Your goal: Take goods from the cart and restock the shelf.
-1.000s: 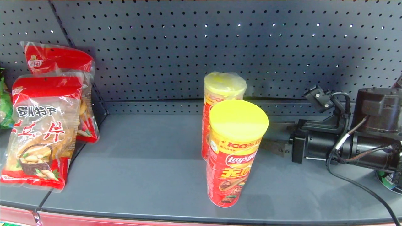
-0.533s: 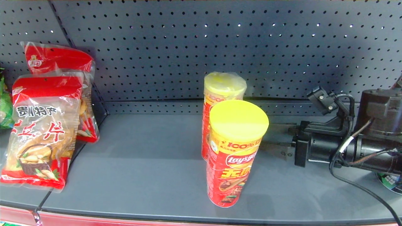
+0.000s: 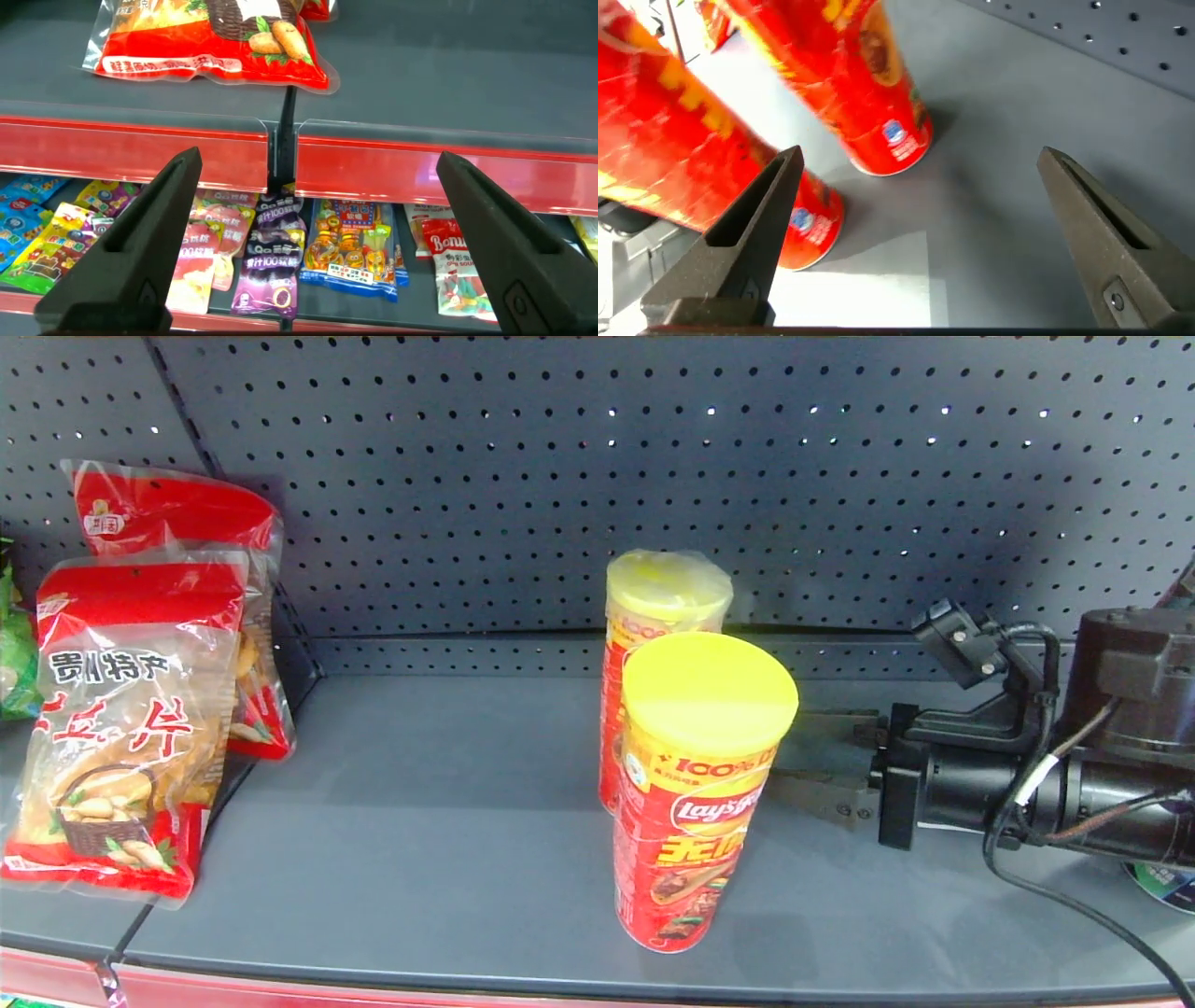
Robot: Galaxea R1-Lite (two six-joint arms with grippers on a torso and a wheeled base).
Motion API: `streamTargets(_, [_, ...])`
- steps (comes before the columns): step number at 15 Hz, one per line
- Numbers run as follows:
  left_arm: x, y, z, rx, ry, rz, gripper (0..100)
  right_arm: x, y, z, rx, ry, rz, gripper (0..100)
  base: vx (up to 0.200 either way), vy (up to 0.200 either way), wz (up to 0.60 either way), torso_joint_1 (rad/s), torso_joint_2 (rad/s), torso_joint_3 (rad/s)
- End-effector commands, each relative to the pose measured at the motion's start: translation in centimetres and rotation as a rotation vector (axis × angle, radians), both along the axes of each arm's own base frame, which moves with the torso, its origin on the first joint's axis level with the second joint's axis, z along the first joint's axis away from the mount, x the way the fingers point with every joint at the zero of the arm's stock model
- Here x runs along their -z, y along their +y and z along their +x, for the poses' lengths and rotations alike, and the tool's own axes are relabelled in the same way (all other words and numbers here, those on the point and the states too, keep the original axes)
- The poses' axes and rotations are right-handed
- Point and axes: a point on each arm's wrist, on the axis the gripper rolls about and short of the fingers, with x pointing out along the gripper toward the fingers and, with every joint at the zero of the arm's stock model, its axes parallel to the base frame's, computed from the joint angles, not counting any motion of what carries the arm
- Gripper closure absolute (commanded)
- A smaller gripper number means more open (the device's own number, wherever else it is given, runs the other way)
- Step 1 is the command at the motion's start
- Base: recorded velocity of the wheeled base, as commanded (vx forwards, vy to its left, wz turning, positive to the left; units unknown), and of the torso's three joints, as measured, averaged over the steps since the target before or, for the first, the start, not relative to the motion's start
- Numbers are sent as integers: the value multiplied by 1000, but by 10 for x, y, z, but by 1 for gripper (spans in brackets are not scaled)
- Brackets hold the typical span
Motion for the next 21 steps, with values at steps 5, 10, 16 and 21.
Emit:
streamTargets(5, [0, 0, 0, -1, 0, -1, 0, -1, 3, -10, -36, -14, -1, 0, 0, 0, 0, 0, 0, 0])
streamTargets(10, [0, 0, 0, -1, 2, -1, 0, 1, 2, -16, -52, -17, -8, 0, 0, 0, 0, 0, 0, 0])
streamTargets(16, [0, 0, 0, -1, 2, -1, 0, 1, 3, -22, -71, -23, -11, 0, 0, 0, 0, 0, 0, 0])
streamTargets(21, [0, 0, 0, -1, 2, -1, 0, 2, 3, -27, -86, -29, -16, 0, 0, 0, 0, 0, 0, 0])
